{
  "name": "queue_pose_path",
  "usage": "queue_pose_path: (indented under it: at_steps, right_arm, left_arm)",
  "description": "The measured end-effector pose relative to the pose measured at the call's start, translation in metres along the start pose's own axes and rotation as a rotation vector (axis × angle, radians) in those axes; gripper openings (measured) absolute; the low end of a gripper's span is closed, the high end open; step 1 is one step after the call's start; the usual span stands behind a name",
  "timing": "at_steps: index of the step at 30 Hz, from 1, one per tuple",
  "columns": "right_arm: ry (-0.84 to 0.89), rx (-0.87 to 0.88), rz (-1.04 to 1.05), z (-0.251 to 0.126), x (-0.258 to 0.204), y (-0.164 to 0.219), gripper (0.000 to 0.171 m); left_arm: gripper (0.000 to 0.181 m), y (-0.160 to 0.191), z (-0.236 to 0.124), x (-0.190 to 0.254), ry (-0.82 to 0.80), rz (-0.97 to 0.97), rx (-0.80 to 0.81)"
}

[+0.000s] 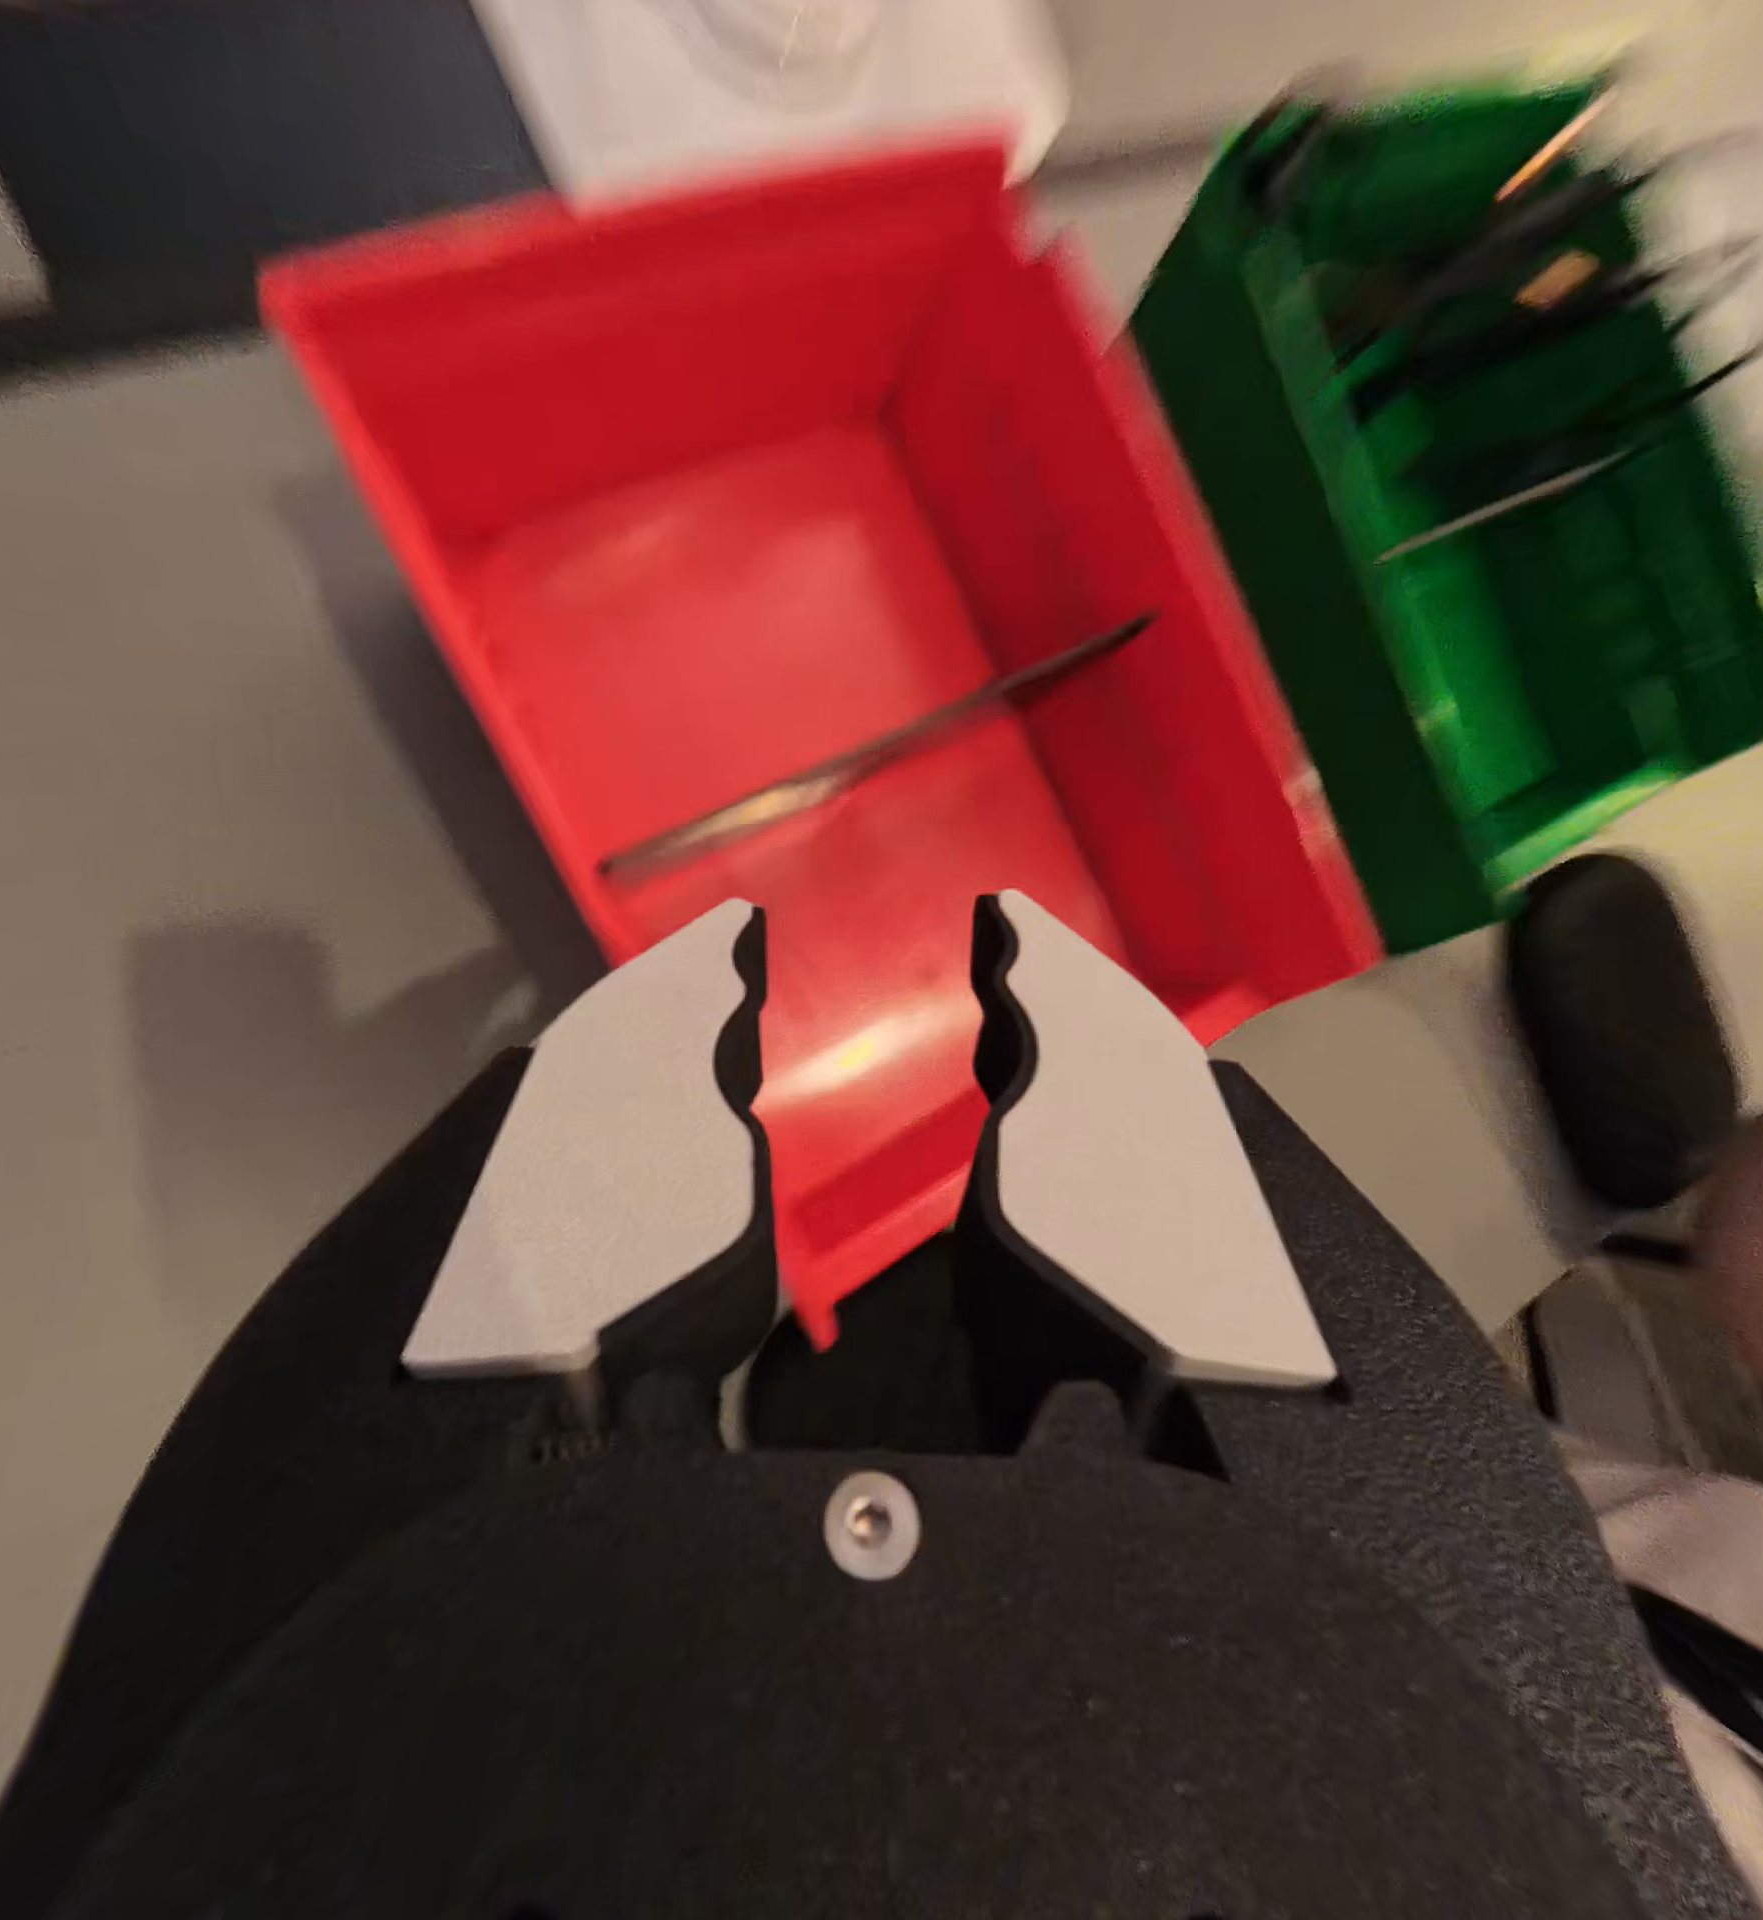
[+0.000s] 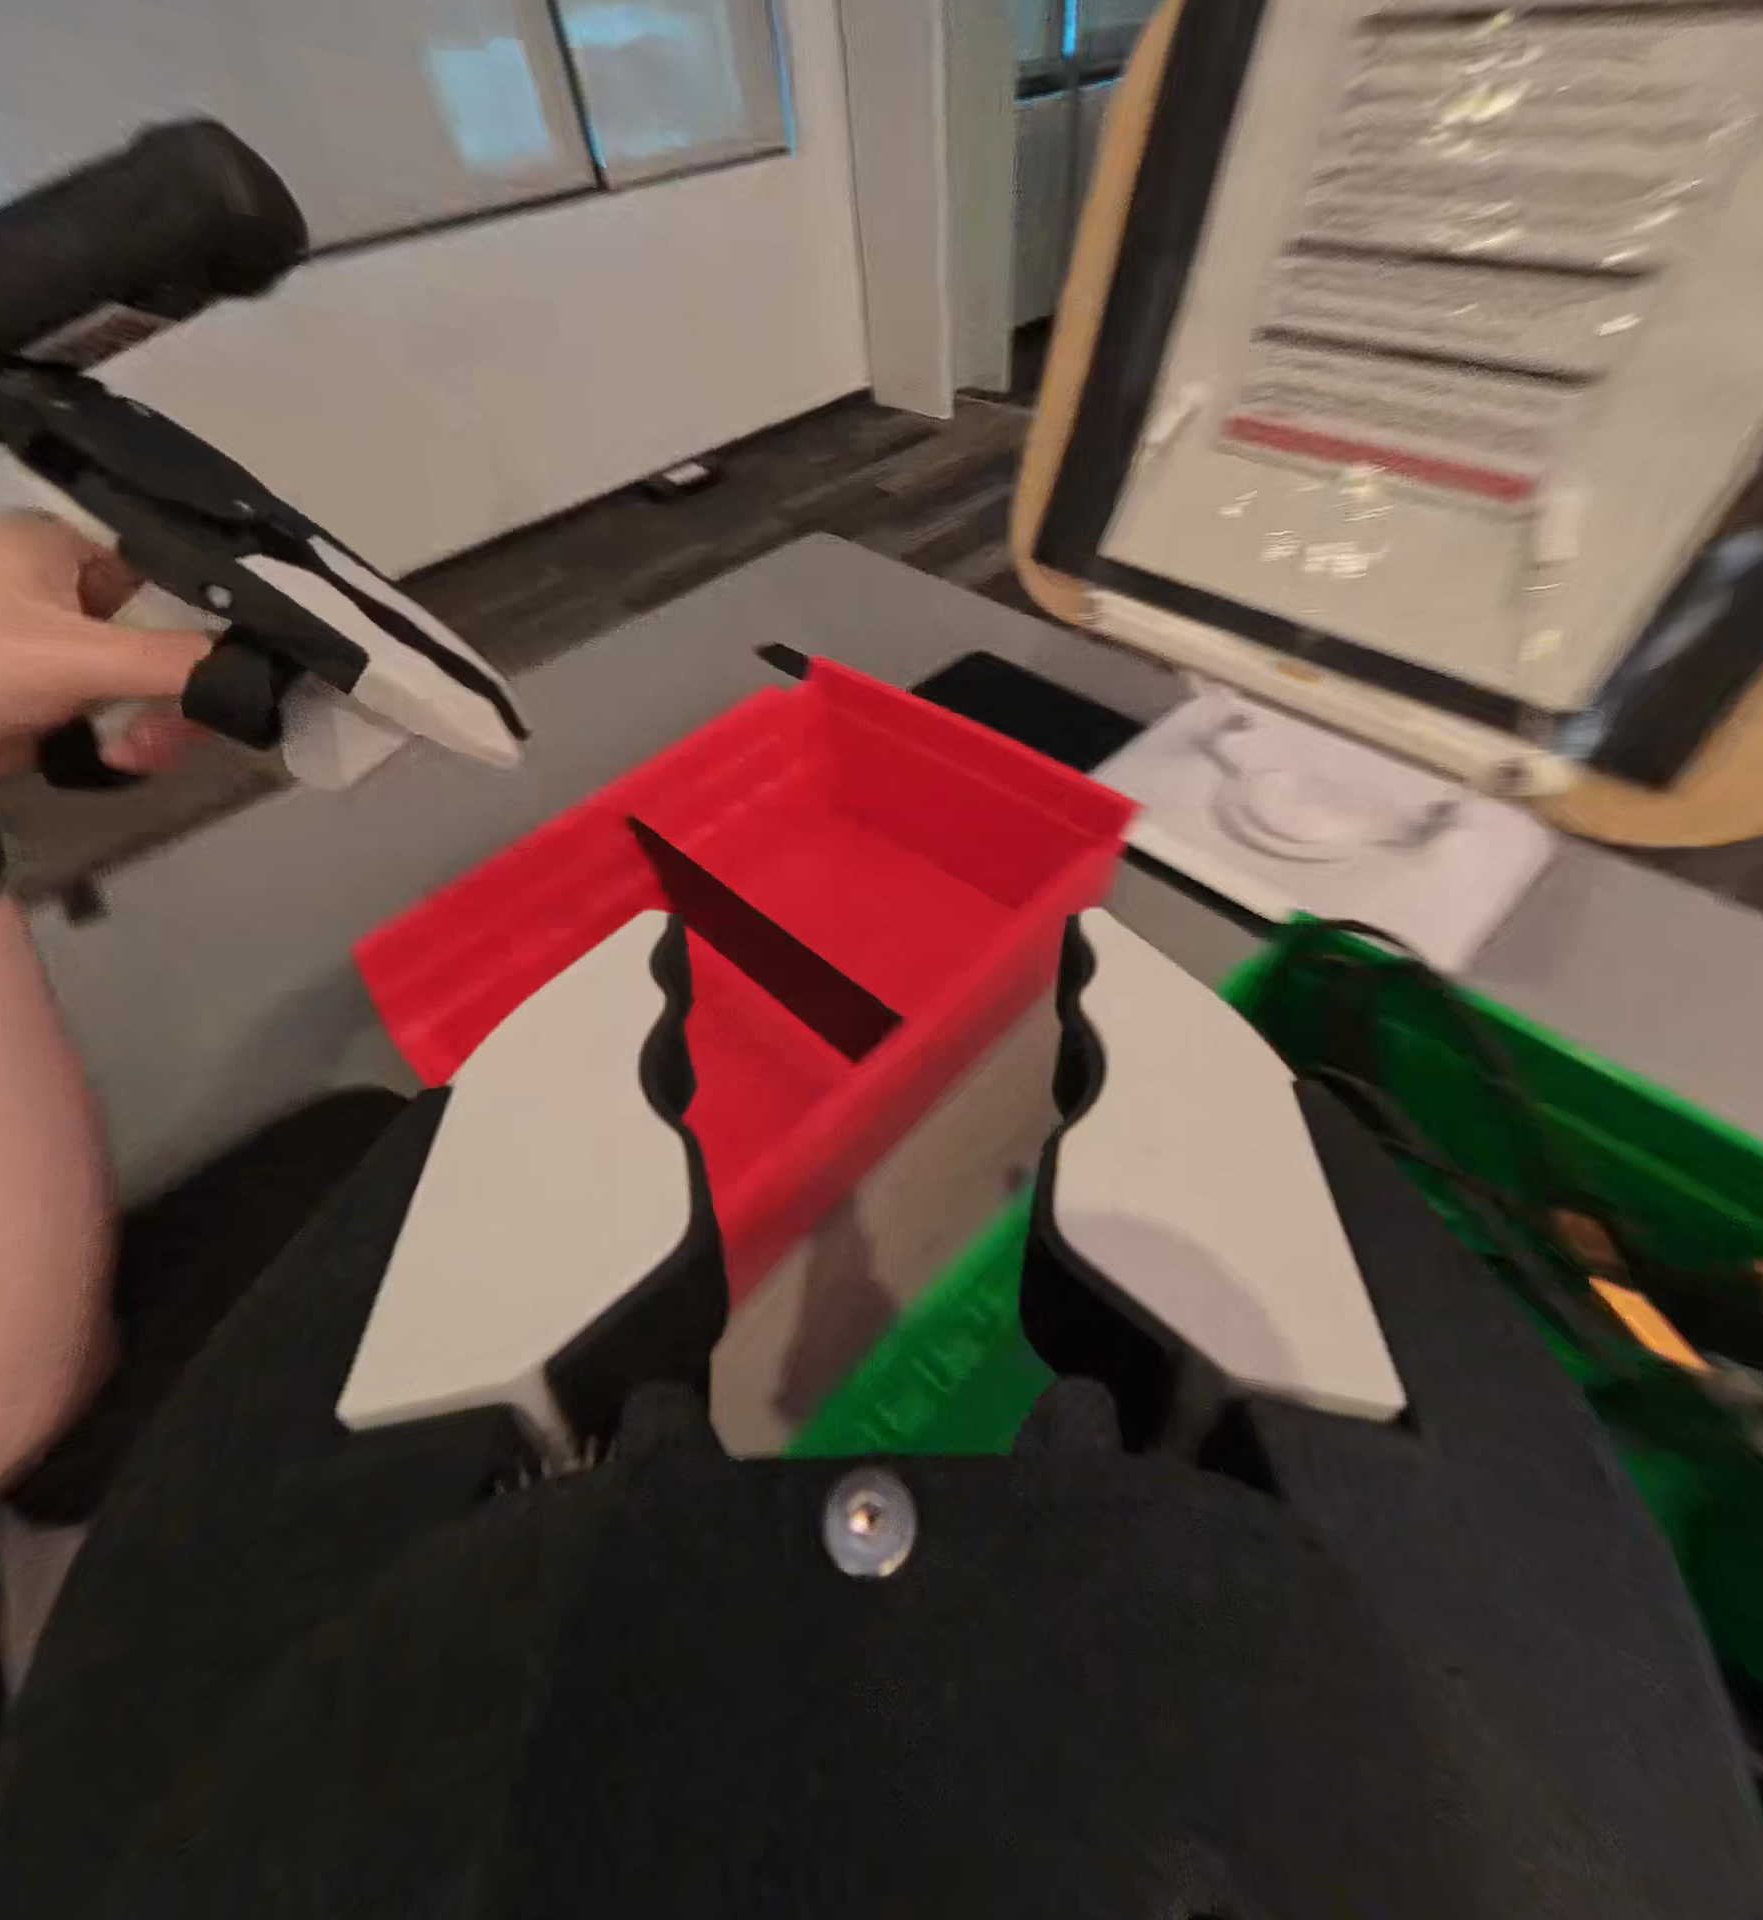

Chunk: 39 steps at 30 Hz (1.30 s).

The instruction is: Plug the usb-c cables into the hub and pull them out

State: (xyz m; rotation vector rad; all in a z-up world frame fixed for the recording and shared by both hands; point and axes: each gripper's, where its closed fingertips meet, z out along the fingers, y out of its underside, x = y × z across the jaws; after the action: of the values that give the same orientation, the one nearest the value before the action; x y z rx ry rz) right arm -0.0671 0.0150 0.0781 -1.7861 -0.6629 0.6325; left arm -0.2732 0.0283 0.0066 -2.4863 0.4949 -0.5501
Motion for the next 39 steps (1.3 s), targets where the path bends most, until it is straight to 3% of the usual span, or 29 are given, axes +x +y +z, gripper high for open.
queue_pose_path:
  at_steps: [1, 5, 12, 17, 20, 21, 23, 33, 39]
  right_arm:
    - [0.004, -0.05, 0.041, 0.023, -0.008, 0.007, 0.069]
    - [0.169, -0.395, 0.062, 0.083, 0.007, 0.064, 0.065]
    - [0.209, -0.737, 0.258, 0.111, 0.001, 0.136, 0.066]
    - [0.192, -0.921, 0.362, 0.119, -0.001, 0.18, 0.052]
    - [0.202, -0.979, 0.384, 0.123, 0.0, 0.189, 0.034]
    - [0.207, -1.004, 0.359, 0.123, 0.002, 0.191, 0.021]
    - [0.216, -1.056, 0.335, 0.122, 0.004, 0.192, 0.013]
    - [0.168, -1.15, 0.345, 0.122, -0.006, 0.183, 0.007]
    - [0.033, -1.123, 0.416, 0.129, -0.023, 0.173, 0.007]
  left_arm:
    - [0.036, -0.015, -0.012, 0.014, 0.045, 0.015, 0.098]
    - [0.038, -0.045, -0.054, 0.047, 0.08, 0.076, 0.358]
    - [0.037, -0.044, -0.075, 0.077, 0.092, 0.164, 0.419]
    - [0.037, -0.043, -0.076, 0.095, 0.136, 0.21, 0.423]
    - [0.037, -0.04, -0.073, 0.1, 0.139, 0.236, 0.401]
    - [0.036, -0.04, -0.073, 0.102, 0.14, 0.242, 0.4]
    - [0.031, -0.038, -0.073, 0.107, 0.149, 0.258, 0.392]
    - [0.026, -0.034, -0.095, 0.13, 0.188, 0.323, 0.465]
    - [0.024, -0.022, -0.13, 0.156, 0.204, 0.387, 0.577]
